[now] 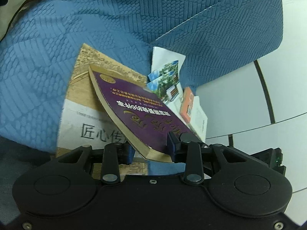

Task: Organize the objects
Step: 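Carry the purple paperback with both grippers over the tan book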

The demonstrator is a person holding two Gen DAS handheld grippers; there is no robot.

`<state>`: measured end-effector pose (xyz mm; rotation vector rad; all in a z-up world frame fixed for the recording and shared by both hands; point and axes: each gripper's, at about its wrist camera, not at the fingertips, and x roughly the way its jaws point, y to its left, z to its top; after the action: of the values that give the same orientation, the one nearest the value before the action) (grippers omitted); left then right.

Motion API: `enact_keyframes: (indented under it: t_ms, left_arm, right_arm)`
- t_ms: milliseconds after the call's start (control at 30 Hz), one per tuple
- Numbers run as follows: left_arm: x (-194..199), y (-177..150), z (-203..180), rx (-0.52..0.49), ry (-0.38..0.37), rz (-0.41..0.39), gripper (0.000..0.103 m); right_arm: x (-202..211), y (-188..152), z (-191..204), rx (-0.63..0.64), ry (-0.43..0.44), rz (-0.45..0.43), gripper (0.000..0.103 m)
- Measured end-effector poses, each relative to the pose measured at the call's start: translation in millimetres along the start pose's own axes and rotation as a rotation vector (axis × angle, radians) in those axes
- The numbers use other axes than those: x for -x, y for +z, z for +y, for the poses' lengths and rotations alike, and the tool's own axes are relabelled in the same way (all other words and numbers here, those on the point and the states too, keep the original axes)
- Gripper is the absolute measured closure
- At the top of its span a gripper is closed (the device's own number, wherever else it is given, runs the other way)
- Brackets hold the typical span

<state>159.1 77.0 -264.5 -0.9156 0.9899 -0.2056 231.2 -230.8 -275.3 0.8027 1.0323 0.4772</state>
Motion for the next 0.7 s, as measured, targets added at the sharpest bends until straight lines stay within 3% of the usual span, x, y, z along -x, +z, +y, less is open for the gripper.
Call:
enact_keyframes:
  t_ms: [400,700]
  left_arm:
    - [-28.4,-21.9,43.0,0.082,0.074,0.099,0.07]
    - [-36.1,-29.8,50.8,0.087,0.123,0.111,0.064]
  right_arm:
    - [-25.9,-27.8,-36.8,-0.069,-0.053,0.073,0.073]
    - [-34.6,-37.3,-62.9,-0.167,-0.045,0.108,0.069]
